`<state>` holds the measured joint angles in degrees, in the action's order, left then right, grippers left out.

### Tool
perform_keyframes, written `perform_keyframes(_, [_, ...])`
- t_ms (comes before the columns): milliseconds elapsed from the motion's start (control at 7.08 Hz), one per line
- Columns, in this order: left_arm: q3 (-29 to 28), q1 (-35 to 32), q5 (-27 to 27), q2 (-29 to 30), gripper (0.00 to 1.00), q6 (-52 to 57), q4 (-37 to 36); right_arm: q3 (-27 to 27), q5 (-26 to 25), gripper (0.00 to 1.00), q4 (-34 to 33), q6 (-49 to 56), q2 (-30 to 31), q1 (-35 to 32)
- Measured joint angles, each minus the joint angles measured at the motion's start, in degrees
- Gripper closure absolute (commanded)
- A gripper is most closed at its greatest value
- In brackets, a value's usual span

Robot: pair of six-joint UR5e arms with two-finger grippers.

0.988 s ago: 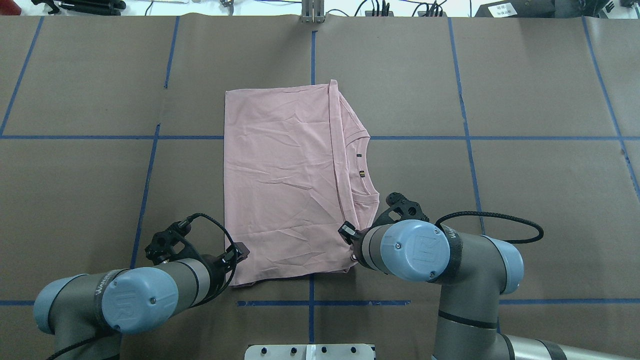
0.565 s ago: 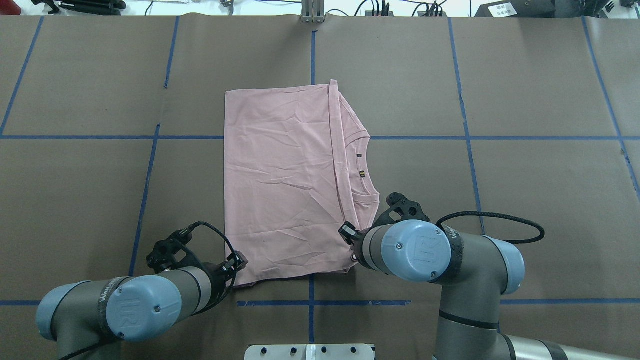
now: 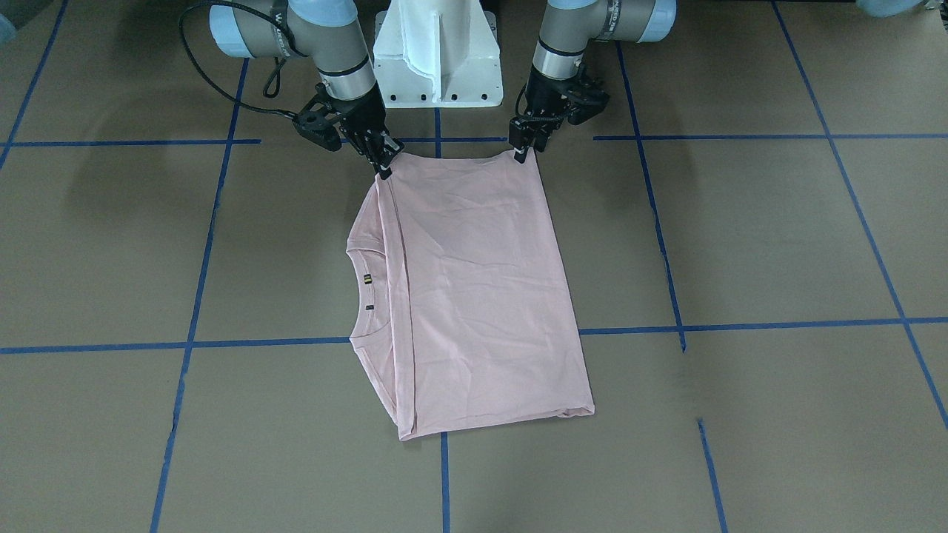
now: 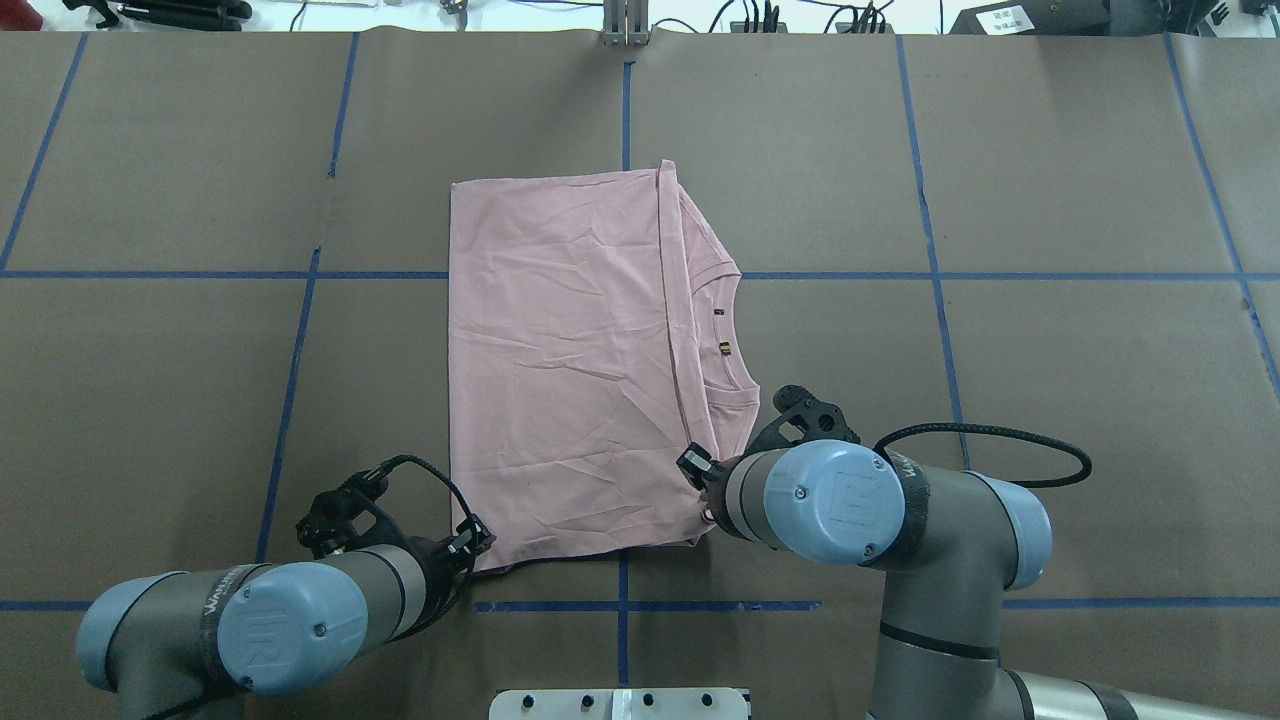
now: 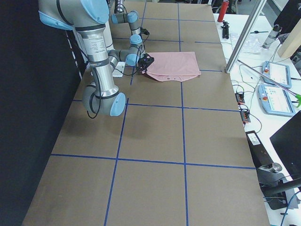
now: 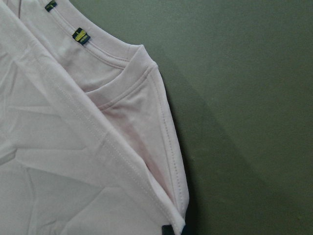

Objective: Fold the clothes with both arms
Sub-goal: 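Lower both grippers and grasp the shirt's two corners nearest the robot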

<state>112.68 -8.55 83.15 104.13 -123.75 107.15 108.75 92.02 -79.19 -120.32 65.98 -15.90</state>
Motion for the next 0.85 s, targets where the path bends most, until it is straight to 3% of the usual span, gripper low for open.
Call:
perform_keyframes(141, [0.0,0.1,0.0,0.0,0.7,0.0,-0.1,0.1,0.0,1.0,0.0,0.0,0.0,0.0])
perform_keyframes(282, [0.0,0.2,0.0,0.0,0.97,0.0,-0.1,0.2,0.0,1.0,0.0,0.0,0.0,0.0])
perform_keyframes(847, [0.8,0.2,0.1,0.2,1.0,0.1,-0.1,0.3,0.1,1.0,0.0,0.0,0.1,0.1])
